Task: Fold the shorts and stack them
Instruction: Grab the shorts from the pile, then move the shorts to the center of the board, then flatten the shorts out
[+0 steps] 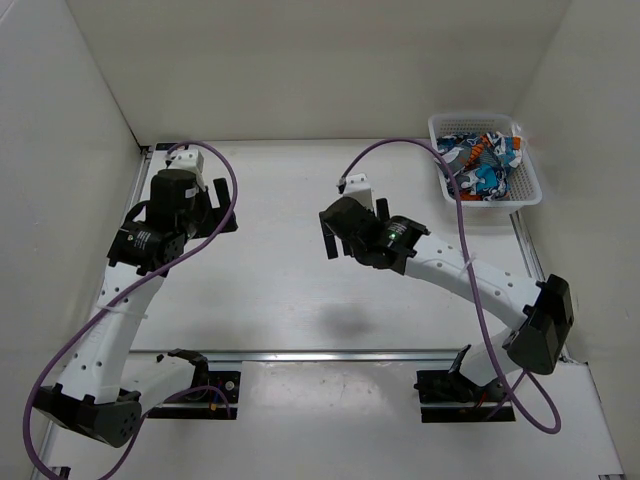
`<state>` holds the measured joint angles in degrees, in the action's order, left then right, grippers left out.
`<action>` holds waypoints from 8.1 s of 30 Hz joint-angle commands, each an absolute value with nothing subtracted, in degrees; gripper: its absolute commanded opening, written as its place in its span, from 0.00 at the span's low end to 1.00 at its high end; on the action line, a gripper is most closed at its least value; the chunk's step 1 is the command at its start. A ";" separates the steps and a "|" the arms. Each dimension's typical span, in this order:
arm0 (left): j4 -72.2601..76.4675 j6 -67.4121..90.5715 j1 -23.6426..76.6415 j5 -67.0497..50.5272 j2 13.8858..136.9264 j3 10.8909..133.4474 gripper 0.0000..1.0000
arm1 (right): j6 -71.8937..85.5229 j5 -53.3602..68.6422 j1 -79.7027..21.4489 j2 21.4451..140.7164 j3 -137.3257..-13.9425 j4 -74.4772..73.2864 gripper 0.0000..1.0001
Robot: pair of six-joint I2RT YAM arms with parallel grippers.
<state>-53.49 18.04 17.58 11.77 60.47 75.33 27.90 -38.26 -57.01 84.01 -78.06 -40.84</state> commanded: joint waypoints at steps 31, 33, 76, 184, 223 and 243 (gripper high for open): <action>-51.59 26.19 17.58 8.26 60.11 67.15 1.00 | 29.17 -0.09 4.83 123.55 -129.77 -47.55 1.00; -51.59 26.71 17.58 7.04 61.61 67.15 1.00 | 31.54 -0.09 6.41 129.62 -134.01 -47.55 1.00; -57.05 27.77 15.20 -4.29 67.24 72.26 1.00 | 31.46 -7.56 -25.14 65.31 -73.14 -42.88 0.94; -46.58 34.90 30.85 -9.93 87.88 67.68 0.59 | 51.42 14.14 -17.32 74.52 -35.95 -16.36 0.91; -61.61 30.75 5.35 -13.53 68.84 63.40 0.83 | 37.89 -4.66 -19.16 85.78 -65.21 -30.59 0.00; -39.90 43.69 19.25 -11.17 87.68 45.70 0.69 | 36.83 -5.71 -18.63 78.24 -52.23 -31.64 0.00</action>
